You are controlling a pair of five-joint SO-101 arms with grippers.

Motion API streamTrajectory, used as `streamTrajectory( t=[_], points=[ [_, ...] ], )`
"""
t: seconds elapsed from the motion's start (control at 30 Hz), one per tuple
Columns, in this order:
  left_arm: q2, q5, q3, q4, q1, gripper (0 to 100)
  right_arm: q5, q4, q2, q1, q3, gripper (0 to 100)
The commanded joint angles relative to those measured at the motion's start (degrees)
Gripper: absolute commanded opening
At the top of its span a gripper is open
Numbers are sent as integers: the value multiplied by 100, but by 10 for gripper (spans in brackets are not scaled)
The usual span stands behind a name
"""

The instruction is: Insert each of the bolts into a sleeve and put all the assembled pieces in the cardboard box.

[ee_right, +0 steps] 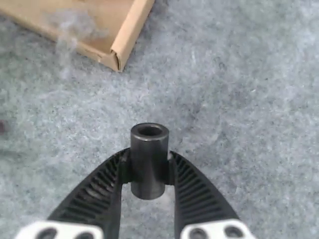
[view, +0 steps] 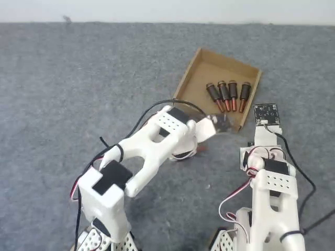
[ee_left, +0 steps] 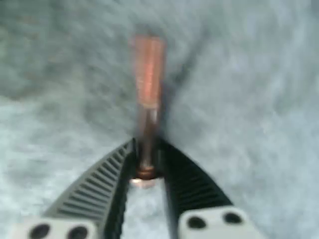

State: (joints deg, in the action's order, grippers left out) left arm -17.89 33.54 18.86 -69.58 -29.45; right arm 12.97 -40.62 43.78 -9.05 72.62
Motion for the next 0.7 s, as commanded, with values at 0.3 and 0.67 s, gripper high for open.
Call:
streamTrajectory(
  t=[0.3,0.67],
  points=[
    [765,2725,-251,-2101,1433,13,88,110,215,48,-44,6],
    [1055,1925,-136,-1688,1811,100,88,110,215,48,-44,6]
  ],
)
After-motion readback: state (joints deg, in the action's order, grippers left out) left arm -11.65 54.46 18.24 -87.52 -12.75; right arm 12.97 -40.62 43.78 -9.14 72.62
